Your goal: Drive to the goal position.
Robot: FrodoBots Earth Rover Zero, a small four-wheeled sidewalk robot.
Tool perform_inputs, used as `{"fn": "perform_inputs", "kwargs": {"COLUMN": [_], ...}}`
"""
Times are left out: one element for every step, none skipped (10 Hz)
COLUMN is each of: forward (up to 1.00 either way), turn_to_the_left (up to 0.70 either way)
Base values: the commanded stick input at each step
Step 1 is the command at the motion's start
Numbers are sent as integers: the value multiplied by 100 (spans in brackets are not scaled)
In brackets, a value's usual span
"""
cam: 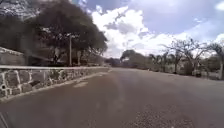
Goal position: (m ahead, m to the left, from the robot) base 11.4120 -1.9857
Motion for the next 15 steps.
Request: {"fn": "perform_inputs", "kwargs": {"forward": [70,70,70,70,70,70,70,70,70,70,70,70,70,70,70], "turn_to_the_left": [0,0,0,0,0,0,0,0,0,0,0,0,0,0,0]}}
